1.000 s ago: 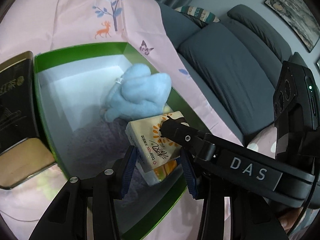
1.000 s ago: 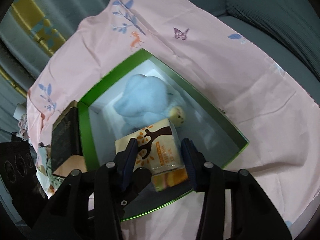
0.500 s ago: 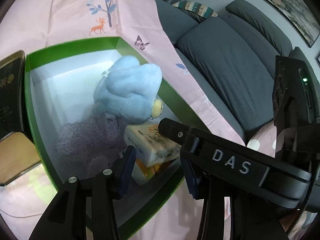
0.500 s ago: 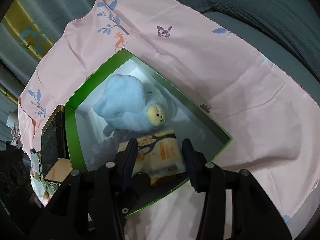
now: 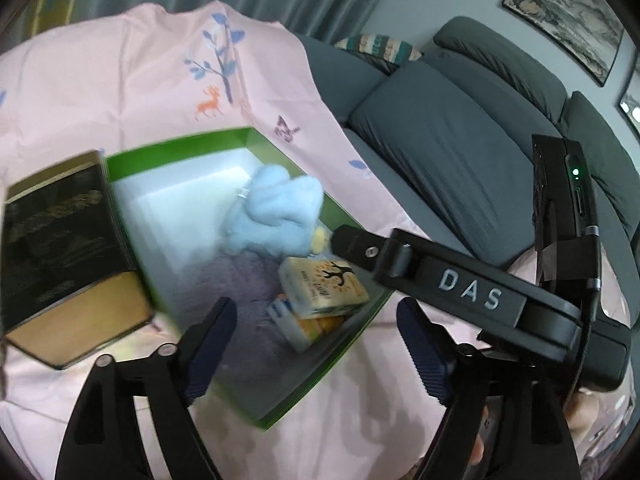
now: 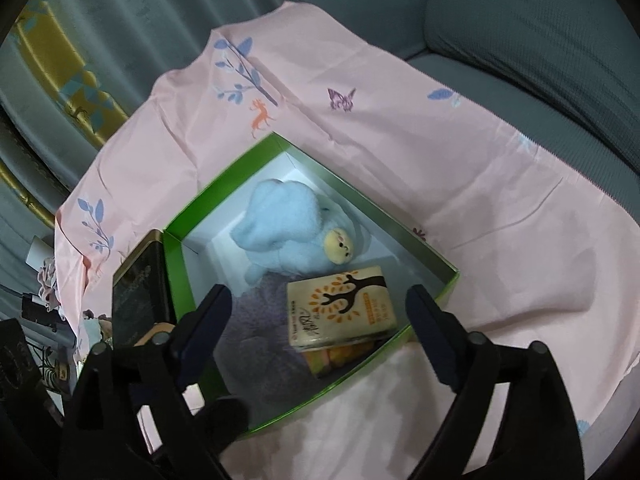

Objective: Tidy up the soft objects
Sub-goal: 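Move the right gripper back to the grey cloth and grasp it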

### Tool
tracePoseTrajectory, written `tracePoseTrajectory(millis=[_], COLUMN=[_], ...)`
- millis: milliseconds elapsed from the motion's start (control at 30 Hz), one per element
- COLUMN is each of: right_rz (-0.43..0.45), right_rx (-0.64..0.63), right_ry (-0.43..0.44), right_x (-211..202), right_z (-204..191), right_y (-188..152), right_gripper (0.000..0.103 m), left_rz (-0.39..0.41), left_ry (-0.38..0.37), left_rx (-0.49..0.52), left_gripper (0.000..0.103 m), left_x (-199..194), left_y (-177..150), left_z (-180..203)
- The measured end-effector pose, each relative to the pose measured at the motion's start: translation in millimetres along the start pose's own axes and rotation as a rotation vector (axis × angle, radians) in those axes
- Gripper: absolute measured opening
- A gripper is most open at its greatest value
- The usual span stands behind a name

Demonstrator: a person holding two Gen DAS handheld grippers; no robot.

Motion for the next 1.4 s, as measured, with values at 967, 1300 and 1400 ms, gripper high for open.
tracePoseTrajectory(millis=[967,1300,1400], right_rz=[0.126,0.078,0.061], right_rx=[-0.422,-0.583,-0.608], right_ry=[0.038,0.051,0.057], right_x=[-36.0,-16.3,-8.3], right_z=[-157.0,-215.7,-226.3], right_y=[-77.1,-128.0,-139.8], right_gripper=[0.102,0.102,0.102], left_rz=[0.185,0.23,0.227], left_ry=[0.332,0.494,0.534], left_rx=[-0.32,-0.44,-0.448], left_gripper=[0.1,0.1,0.1], left_x=[-189.9,-225.8,-228.7], left_y=[-123.4,-175.7,-183.5], left_z=[-190.2,-251.3,-262.6])
Point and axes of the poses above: each gripper's, at about its wrist camera, not at the fingertips, and x roughly the way its jaws point, z to its right, y to its top, the point moved 9 cm from there along x, roughly the way its jaws point, and after that the axes turned 4 degrees about -z, right-handed, at the moved point
